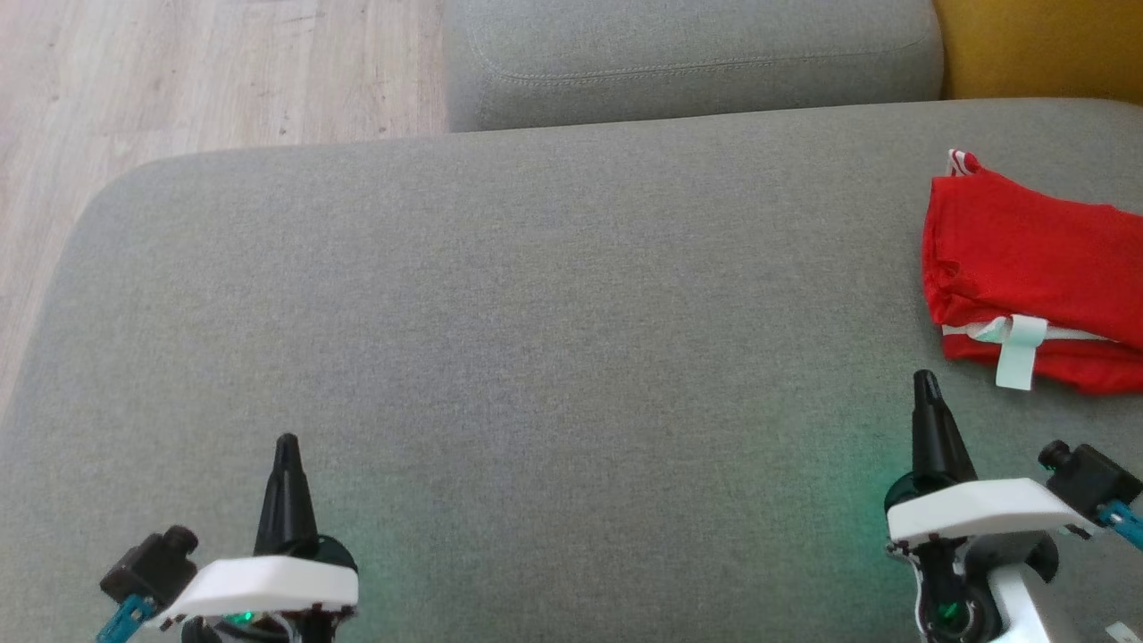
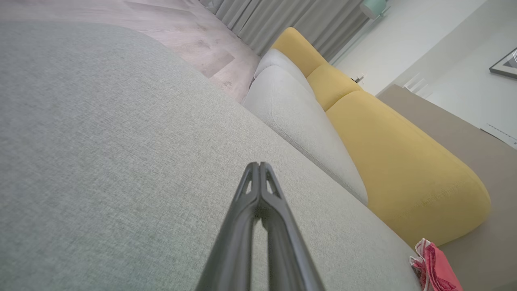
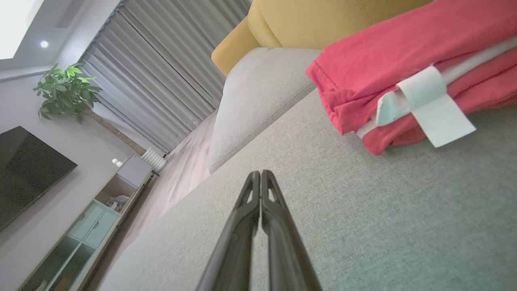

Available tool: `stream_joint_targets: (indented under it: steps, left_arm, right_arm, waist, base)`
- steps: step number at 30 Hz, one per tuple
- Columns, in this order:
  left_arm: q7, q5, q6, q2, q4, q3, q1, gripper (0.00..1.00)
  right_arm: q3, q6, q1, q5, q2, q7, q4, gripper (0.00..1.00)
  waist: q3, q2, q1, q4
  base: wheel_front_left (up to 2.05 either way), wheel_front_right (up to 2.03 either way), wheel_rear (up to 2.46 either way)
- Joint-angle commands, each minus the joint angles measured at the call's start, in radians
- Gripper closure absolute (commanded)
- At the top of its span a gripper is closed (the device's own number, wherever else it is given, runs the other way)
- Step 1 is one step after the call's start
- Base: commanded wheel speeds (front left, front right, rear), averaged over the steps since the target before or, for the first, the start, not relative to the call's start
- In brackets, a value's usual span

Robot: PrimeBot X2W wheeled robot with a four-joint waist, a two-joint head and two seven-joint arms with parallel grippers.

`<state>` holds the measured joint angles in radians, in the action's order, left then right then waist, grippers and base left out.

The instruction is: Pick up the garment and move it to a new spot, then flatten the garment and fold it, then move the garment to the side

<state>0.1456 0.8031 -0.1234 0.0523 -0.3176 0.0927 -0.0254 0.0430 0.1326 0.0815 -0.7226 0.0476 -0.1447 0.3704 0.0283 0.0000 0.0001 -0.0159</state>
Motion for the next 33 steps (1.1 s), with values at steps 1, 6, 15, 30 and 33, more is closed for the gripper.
stream_joint_targets:
  steps: [1,6,15,30,33]
  left_arm:
    - [-0.007,0.027,-0.003,0.011,0.035,-0.028,-0.051,1.0]
    - [-0.021,0.077,-0.003,0.012,0.037,-0.037,-0.053,1.0]
    - [-0.046,0.166,-0.003,0.012,0.042,-0.054,-0.056,1.0]
    - [-0.087,0.305,-0.004,0.013,0.048,-0.081,-0.061,1.0]
    - [-0.096,0.335,-0.004,0.013,0.05,-0.086,-0.062,1.0]
  right_arm:
    - [-0.002,-0.001,0.039,-0.031,0.015,0.008,-0.04,1.0]
    - [-0.009,-0.001,0.038,-0.086,0.016,0.022,-0.045,1.0]
    - [-0.023,-0.001,0.036,-0.184,0.017,0.047,-0.055,1.0]
    - [-0.045,-0.001,0.033,-0.337,0.018,0.087,-0.07,1.0]
    - [-0.05,-0.001,0.033,-0.369,0.019,0.095,-0.074,1.0]
  waist:
    - [0.0,0.0,-0.0001,0.0]
    - [-0.002,0.0,-0.0001,0.001]
    - [-0.005,0.0,-0.0001,0.003]
    - [-0.009,0.0,-0.0001,0.006]
    - [-0.01,0.0,-0.0001,0.006]
  base:
    - [0.0,0.0,0.0]
    - [0.0,0.0,0.0]
    - [0.0,0.0,0.0]
    - [0.0,0.0,0.0]
    - [0.0,0.0,0.0]
